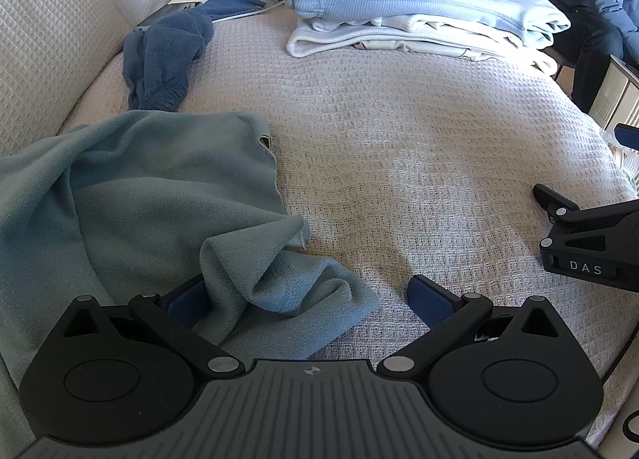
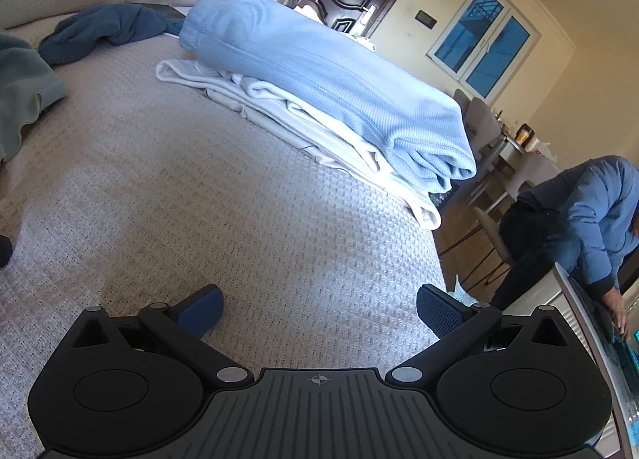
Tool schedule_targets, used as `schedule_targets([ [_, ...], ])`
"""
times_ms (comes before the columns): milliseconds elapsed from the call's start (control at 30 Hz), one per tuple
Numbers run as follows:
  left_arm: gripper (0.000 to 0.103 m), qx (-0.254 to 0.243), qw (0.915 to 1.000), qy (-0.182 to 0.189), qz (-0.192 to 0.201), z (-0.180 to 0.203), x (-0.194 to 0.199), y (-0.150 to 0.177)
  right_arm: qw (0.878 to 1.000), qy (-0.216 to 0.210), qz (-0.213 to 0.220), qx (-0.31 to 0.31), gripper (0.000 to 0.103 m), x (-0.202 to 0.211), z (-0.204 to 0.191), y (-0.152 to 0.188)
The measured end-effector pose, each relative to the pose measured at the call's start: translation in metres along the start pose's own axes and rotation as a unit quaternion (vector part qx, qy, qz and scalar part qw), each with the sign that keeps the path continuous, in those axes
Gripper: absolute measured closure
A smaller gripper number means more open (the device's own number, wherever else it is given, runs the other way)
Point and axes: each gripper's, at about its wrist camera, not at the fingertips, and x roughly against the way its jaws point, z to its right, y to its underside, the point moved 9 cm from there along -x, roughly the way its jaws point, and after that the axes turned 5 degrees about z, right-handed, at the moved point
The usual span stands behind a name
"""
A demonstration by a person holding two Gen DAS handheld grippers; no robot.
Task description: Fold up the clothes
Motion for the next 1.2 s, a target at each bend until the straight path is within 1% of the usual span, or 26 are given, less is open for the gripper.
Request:
schedule_targets([
  [533, 0.0, -0.001, 1.0, 0.0, 0.004, 0.0014, -0.0006, -0.0012, 1.0, 0.002, 0.002, 0.004, 0.0, 0.0009, -0.0008, -0.0001],
  [833, 0.0, -0.003, 1.0, 0.001, 0.007, 0.0016, -0.0007, -0.0003, 1.0, -0.006, 0.001, -0.012, 0.0, -0.0002, 0.0016, 0.002],
  [1200, 0.0, -0.003, 1.0, 0.001, 0.006, 0.0018, -0.0014, -0.0009, 1.0, -0.009, 0.006, -0.013, 0.0, -0.0004, 0.0015, 0.0028],
])
